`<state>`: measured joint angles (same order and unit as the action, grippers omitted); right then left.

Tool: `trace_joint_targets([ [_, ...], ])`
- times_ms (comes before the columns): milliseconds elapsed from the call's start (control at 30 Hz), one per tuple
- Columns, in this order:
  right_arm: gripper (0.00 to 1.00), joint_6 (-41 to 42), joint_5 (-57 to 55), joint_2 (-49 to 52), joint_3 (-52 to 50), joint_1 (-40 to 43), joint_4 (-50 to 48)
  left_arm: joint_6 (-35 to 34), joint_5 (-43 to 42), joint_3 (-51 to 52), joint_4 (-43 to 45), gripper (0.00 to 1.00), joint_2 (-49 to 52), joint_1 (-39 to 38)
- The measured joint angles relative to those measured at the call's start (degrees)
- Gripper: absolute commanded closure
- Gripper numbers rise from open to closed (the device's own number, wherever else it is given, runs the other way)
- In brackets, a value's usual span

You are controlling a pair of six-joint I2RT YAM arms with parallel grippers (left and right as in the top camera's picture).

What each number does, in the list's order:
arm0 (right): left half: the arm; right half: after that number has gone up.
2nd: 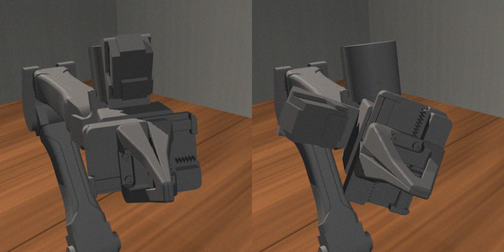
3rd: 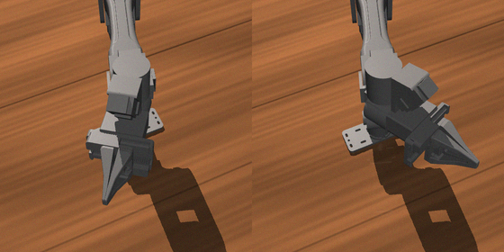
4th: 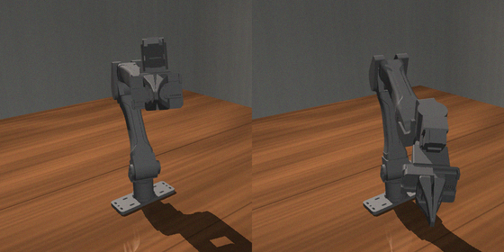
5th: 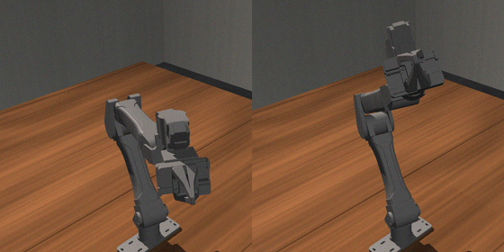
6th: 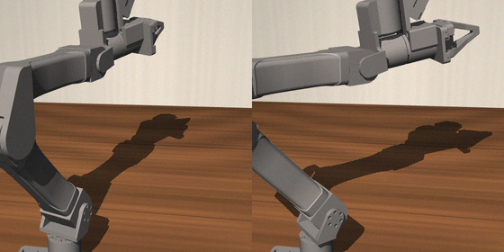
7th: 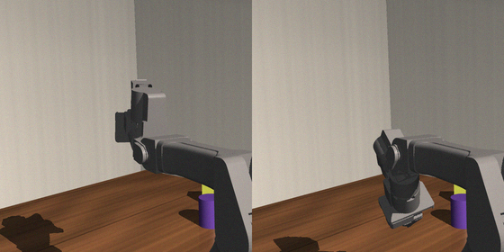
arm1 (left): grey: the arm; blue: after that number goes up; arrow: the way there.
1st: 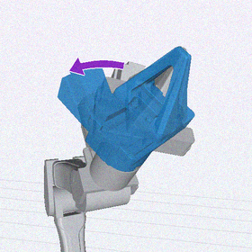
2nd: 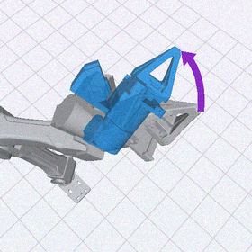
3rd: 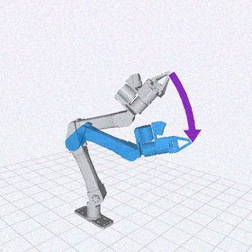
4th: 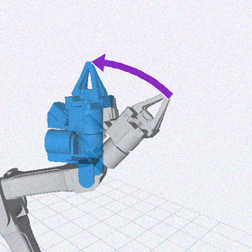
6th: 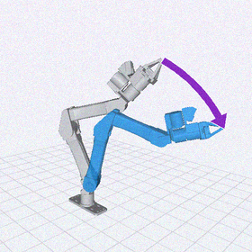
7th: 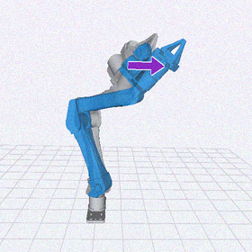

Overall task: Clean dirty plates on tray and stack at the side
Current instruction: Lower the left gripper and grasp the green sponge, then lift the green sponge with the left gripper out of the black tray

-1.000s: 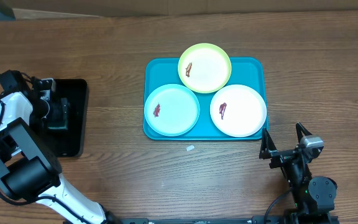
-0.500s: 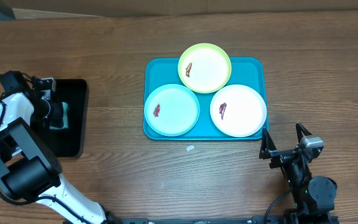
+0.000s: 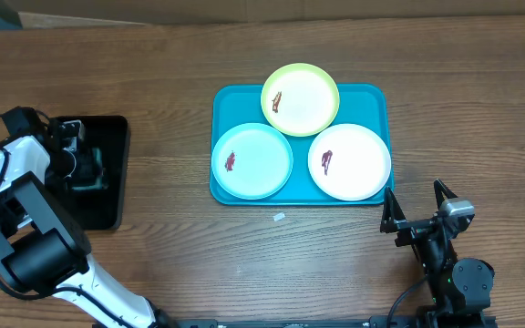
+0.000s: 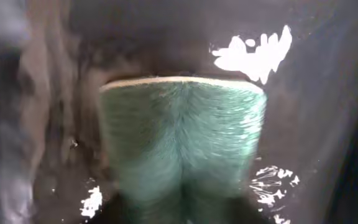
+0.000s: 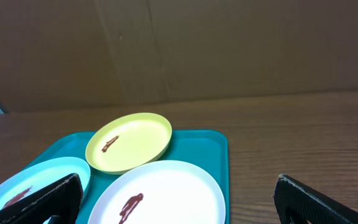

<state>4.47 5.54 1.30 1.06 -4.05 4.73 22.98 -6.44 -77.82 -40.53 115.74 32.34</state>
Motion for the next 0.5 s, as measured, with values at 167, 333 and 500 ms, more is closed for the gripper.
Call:
trace_joint_targets([
  [167,0.00,0.00,-0.02,0.00,0.00,0.00,-0.02,-0.13,-0.02,0.02,0.02,0.96,0.00,0.00],
  [333,0.00,0.00,-0.02,0.00,0.00,0.00,0.00,-0.28,0.02,-0.66,-1.22,0.96,0.00,0.00],
  [500,0.00,0.00,-0.02,0.00,0.00,0.00,0.00,-2.10,-0.79,-7.17,-8.33,0.96,0.02,0.00],
])
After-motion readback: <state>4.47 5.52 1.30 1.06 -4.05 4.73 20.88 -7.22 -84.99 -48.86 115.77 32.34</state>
